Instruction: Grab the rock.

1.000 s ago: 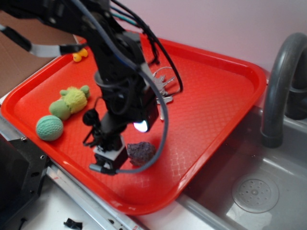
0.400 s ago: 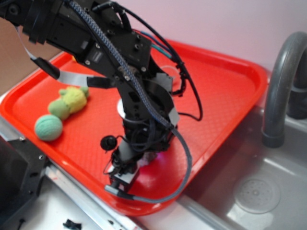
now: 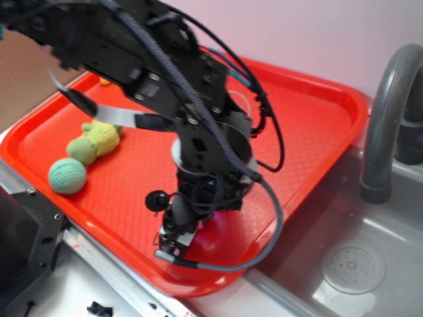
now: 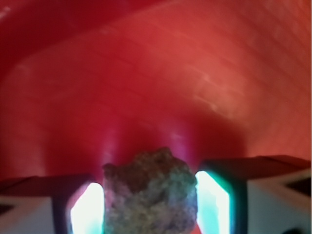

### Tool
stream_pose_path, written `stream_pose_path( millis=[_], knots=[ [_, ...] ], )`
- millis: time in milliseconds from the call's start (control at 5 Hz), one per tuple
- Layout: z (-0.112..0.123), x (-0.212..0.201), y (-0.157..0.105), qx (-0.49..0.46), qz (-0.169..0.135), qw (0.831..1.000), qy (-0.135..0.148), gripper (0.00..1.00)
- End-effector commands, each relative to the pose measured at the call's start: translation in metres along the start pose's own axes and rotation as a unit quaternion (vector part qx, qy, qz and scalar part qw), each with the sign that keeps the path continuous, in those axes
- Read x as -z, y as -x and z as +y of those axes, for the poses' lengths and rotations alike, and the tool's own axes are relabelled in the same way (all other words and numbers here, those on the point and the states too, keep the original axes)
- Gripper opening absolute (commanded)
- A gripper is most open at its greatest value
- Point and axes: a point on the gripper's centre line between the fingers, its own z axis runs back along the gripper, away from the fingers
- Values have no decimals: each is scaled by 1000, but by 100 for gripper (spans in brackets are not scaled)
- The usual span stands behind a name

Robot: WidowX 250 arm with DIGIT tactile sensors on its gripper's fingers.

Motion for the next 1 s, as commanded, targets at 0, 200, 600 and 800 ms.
stream_pose_path(
  millis=[0, 200, 600, 800],
  knots=[
    [35, -44, 54, -192, -69, 974, 97, 0],
    [47, -71, 91, -314, -107, 937, 107, 0],
    [59, -111, 167, -537, -150, 820, 132, 0],
    [61, -110, 172, -583, -123, 794, 118, 0]
  ],
)
